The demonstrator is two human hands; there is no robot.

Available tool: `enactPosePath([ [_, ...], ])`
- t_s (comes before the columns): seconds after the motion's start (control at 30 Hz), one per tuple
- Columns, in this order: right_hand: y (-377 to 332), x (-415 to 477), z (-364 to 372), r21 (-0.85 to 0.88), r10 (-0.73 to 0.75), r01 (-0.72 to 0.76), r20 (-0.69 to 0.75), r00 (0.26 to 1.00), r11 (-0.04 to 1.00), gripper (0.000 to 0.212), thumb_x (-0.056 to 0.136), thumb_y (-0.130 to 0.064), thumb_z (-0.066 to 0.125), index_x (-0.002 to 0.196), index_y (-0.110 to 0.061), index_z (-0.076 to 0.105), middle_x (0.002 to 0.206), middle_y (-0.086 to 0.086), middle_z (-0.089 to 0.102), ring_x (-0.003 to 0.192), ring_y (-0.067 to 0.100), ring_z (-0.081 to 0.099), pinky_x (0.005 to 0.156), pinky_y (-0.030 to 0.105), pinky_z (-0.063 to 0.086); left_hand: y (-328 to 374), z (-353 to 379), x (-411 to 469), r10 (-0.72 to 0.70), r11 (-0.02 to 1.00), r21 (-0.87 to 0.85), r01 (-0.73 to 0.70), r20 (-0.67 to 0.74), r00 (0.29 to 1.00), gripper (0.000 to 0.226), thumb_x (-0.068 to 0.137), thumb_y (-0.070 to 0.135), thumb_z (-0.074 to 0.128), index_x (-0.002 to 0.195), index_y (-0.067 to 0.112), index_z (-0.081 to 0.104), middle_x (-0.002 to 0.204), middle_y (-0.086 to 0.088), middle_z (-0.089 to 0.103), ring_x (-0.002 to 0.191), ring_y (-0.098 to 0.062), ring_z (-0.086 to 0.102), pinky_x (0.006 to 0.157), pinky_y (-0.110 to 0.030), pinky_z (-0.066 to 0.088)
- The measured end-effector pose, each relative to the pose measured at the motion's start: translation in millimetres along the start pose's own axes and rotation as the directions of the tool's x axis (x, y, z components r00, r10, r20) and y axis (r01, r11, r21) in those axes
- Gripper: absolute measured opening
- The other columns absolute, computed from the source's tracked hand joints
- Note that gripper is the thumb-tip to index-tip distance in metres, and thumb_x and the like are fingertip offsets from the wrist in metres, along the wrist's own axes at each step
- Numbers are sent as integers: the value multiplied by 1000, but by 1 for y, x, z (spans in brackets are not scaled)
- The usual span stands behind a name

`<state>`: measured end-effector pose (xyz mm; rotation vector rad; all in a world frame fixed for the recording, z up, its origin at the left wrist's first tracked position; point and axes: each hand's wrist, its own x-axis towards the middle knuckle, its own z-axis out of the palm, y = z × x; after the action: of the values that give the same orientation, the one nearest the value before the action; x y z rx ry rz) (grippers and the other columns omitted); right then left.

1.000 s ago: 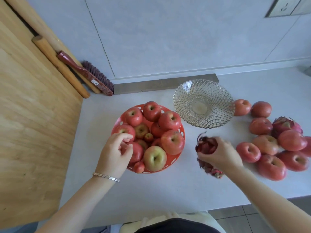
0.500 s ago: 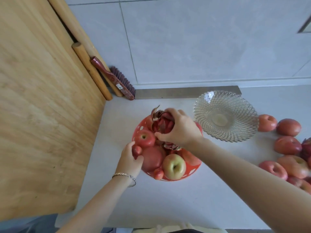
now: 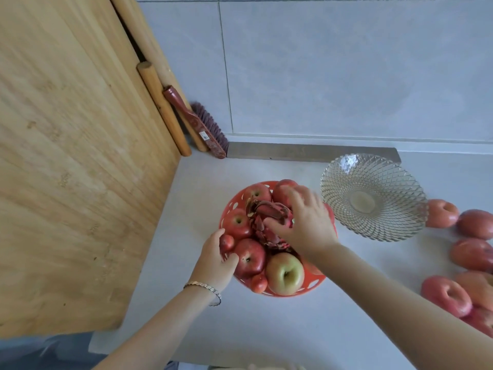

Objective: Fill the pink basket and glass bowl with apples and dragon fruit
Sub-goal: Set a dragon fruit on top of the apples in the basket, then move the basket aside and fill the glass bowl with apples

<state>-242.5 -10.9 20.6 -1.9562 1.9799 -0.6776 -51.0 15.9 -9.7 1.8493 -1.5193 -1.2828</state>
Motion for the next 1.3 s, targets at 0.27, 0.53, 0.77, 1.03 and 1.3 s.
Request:
enactPosePath([
  [0.27,70,-49,-12,434,652,-859,574,496,271,67,85,-66,37,122,-12,50,119,18,58,97,28,57,87,42,46,3,15,-1,-485,696,-477,537,239,841,45,87,51,47,123,28,35,113,-3,55,95,-31,62,65,-45,56],
  [0.53,68,-43,11,505,623,-849,616,483,159,72,72,-78,38,113,-22,59,102,7,69,85,24,69,63,44,59,-2,21,26,-583,538,-599,593,243,775,52,77,46,54,119,16,46,118,-20,56,95,-41,62,55,-55,55],
  [0.77,64,13,13,587,617,-792,565,548,166,66,76,-74,40,114,-22,57,98,6,68,80,21,70,56,39,58,23,9,72,-540,580,-628,518,179,822,46,77,40,55,115,14,48,116,-20,55,93,-44,61,55,-57,55],
  [1.03,60,90,32,652,632,-755,560,536,62,79,66,-74,53,125,-21,47,116,13,57,91,28,65,61,45,59,69,-10,155,-469,735,-540,411,35,883,51,81,40,50,121,9,42,122,-20,48,100,-42,55,45,-46,54],
  [1.3,57,102,26,616,588,-772,569,574,157,56,82,-58,49,122,-20,45,114,10,55,91,29,63,76,40,57,89,-18,187,-382,882,-343,323,-117,917,62,83,39,50,132,7,30,130,-23,44,115,-44,47,93,-58,45],
])
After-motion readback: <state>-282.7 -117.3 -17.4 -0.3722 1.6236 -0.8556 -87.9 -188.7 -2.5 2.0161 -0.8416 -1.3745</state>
